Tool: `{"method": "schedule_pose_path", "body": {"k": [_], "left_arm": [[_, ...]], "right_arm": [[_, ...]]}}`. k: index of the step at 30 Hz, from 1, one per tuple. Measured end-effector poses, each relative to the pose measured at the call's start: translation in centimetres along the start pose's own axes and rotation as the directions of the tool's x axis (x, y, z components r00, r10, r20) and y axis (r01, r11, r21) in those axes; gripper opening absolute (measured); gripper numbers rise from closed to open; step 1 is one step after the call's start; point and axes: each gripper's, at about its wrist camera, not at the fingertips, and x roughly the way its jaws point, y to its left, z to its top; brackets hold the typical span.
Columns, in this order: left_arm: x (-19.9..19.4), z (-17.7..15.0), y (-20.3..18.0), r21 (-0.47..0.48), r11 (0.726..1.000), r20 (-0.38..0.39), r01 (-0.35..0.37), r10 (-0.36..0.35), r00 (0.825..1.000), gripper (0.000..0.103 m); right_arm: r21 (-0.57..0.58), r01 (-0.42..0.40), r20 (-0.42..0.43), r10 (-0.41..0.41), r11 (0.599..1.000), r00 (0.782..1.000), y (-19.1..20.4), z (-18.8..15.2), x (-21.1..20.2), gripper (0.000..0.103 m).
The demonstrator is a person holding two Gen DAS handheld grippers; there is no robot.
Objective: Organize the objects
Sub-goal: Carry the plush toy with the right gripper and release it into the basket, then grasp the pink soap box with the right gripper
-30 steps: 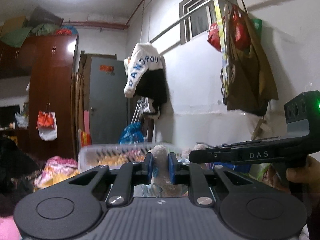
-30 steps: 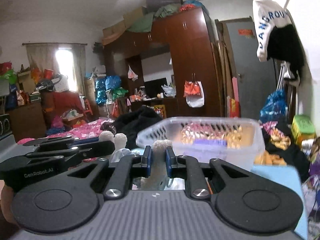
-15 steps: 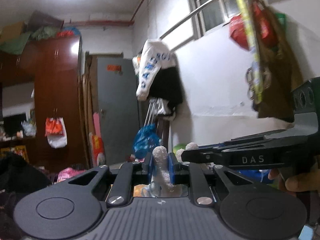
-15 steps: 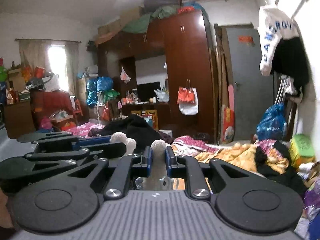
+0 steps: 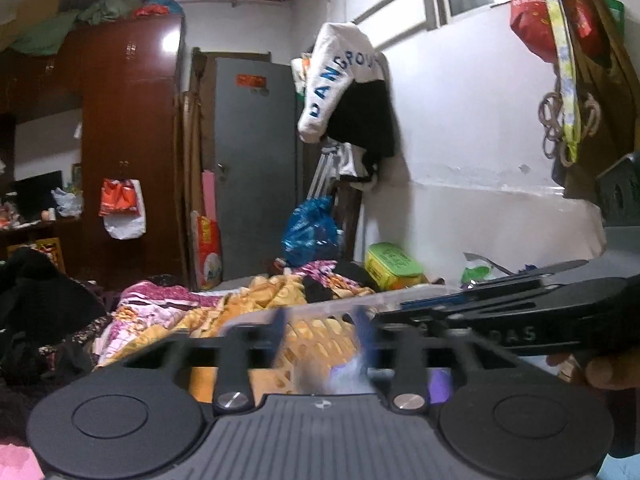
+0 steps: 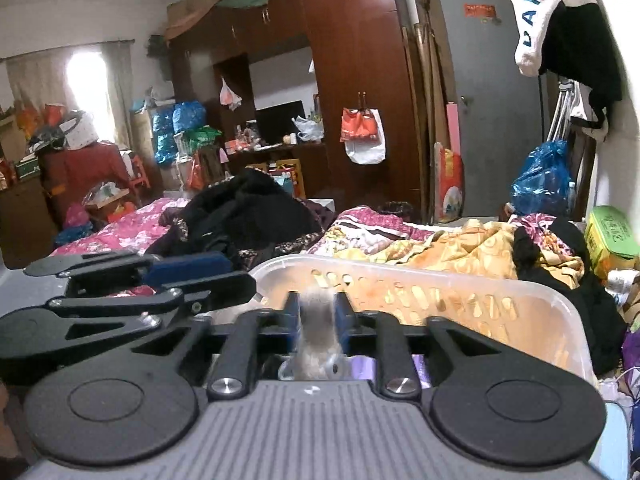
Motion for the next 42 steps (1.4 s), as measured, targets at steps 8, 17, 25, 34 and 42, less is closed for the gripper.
{"method": "schedule_pose_path", "body": {"k": [8,17,25,34,42], "left_arm": [[-4.2,-0.8,-0.4,-0.007,1.000,0.053,-0.011,0.011,0.999,0.088],[-11.8,-9.2,-1.2,-0.030,1.000,0.024,0.005,-0.004,1.000,0.088],[-12.5,-13.2,0.8,-0.104,0.994,-0.052,-0.045,0.039,0.998,0.088],[-11.4,-13.8,0.4,-0.115,0.993,-0.083,-0.034,0.024,0.996,0.088],[-9.7,-13.8,-0.8,-0.092,0.995,-0.156,-0.049,0.035,0.987,0.088]], "right_arm": [[0.024,0.001,0.087,-0.003,1.000,0.996,-1.8,-1.9,-6.9,0.103],[0.125,-0.002,0.072,-0.007,0.992,0.997,-5.0,-13.7,-14.4,0.103],[0.242,0.074,-0.039,-0.066,0.967,0.997,-6.9,-14.8,-12.1,0.103],[0.078,0.102,-0.110,-0.094,0.992,0.990,-4.1,-14.6,-8.5,0.103],[0.093,0.120,-0.099,-0.110,0.988,0.989,-4.1,-14.9,-8.9,0.103]]}}
